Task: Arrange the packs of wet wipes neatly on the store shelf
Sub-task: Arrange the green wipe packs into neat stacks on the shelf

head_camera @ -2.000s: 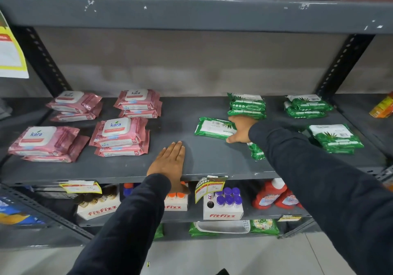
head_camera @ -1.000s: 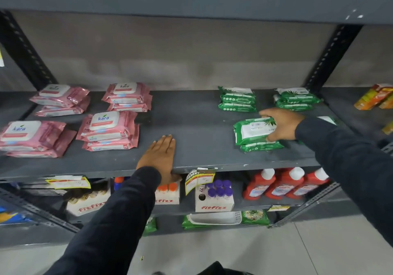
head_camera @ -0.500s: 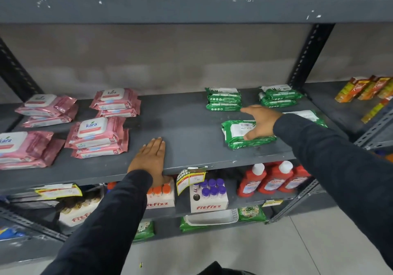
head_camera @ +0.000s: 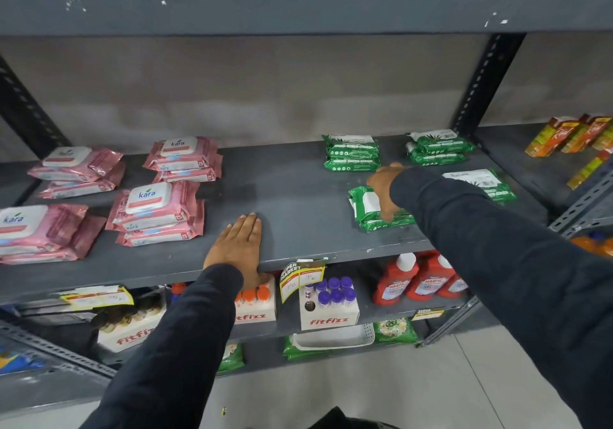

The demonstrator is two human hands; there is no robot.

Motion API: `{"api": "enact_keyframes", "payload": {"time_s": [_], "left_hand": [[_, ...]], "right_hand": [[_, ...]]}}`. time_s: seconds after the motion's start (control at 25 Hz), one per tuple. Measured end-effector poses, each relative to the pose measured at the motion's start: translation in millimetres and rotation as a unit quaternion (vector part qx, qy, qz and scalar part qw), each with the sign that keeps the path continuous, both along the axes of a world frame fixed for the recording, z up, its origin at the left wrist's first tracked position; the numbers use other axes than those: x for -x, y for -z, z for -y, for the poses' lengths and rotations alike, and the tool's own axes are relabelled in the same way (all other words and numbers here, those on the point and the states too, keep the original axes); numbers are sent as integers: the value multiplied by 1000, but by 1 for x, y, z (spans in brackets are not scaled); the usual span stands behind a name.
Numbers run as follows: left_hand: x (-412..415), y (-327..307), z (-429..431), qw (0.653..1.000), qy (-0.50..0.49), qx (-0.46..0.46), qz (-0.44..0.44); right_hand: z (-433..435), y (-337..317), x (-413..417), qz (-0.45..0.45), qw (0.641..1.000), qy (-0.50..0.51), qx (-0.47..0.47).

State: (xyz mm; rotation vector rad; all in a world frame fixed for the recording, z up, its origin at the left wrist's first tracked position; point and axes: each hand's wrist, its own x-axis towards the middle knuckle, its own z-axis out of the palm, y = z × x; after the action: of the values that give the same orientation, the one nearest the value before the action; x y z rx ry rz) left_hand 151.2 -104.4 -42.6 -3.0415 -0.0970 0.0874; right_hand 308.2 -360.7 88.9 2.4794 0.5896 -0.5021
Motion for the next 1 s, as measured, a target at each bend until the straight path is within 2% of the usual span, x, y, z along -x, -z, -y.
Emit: {"api": "enact_keyframes", "payload": {"time_s": [0.2, 0.28, 0.32, 0.4, 0.48, 0.6, 0.76, 1.0], "left_hand": [[-1, 2, -1, 1000, -2, 7, -4], [-1, 3, -1, 1000, -2, 5, -3], [-1, 3, -1, 1000, -2, 5, -1], [-1, 3, -2, 1000, -2, 3, 0], [-1, 4, -1, 1000, -3, 2, -2], [-1, 4, -1, 1000, -5, 4, -3], [-1, 3, -2, 1000, -3, 3, -5], [-2, 4, -3, 1000, 0, 2, -3]], "right_hand": [[14, 2, 7, 10, 998, -61, -32], [22, -6, 10, -19, 992, 2, -125], [25, -12, 8, -20, 978, 51, -201], [26, -18, -1, 27, 944, 150, -291], [21, -15, -2, 60, 938, 225, -256], [7, 11, 3, 24, 950, 245, -193], [-3, 10, 9, 26, 939, 252, -232], [22, -6, 8, -50, 985, 92, -136]]}}
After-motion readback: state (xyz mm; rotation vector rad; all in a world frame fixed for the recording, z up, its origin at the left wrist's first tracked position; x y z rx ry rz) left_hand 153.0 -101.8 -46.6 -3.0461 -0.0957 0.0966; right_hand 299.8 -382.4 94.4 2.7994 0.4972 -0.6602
